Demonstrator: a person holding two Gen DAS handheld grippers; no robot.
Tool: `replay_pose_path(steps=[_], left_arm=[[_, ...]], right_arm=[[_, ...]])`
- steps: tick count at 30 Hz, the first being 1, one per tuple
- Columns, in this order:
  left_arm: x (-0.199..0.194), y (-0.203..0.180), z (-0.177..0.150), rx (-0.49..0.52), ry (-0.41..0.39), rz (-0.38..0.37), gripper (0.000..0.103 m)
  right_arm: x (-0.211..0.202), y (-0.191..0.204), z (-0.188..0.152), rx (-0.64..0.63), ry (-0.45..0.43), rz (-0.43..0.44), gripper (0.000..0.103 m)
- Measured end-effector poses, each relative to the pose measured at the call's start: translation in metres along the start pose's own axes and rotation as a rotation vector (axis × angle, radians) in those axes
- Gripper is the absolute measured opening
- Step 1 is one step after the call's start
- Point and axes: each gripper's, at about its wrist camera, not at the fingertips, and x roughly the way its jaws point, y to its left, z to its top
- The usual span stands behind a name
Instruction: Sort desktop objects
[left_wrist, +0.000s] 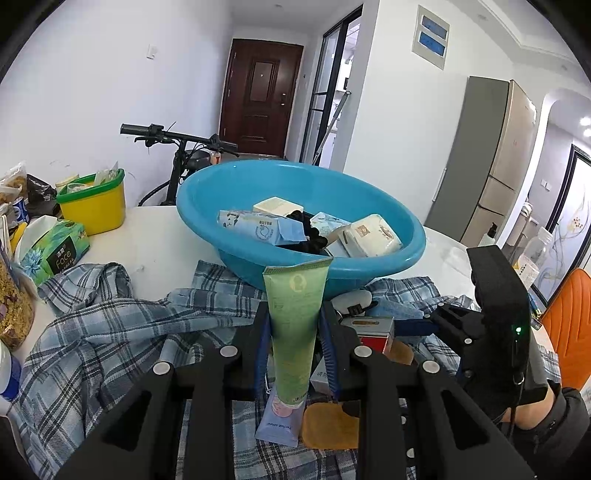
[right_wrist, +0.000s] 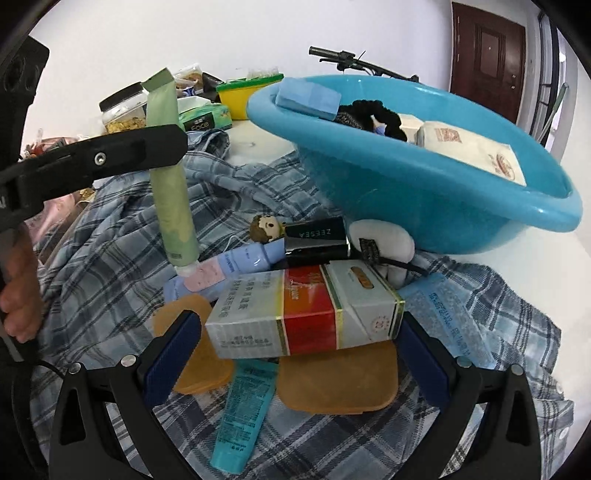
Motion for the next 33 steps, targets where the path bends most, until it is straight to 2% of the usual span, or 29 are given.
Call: replay_pose_path(steps=[2, 17, 24, 33], left_arm=[[0.001, 0.000, 0.000, 0.002, 0.002, 0.000, 0.028], [0.000, -0.002, 0.000, 0.010, -0.005, 0.002, 0.028], [-0.001, -0.005, 0.001, 0.018, 0.004, -0.005, 0.028], [-0.027, -0.015, 0.011, 0.058, -0.003, 0.018, 0.028]], right_arm=[[-0.001, -0.002, 0.001, 0.011, -0.007, -0.003, 0.089], [-0.018, 0.000, 0.002, 0.043, -0.077, 0.045, 0.089], [-0.019, -0.001, 0.001, 0.047, -0.077, 0.057, 0.089], [-0.023, -0.005, 0.000, 0.066, -0.094, 0.068, 0.089]])
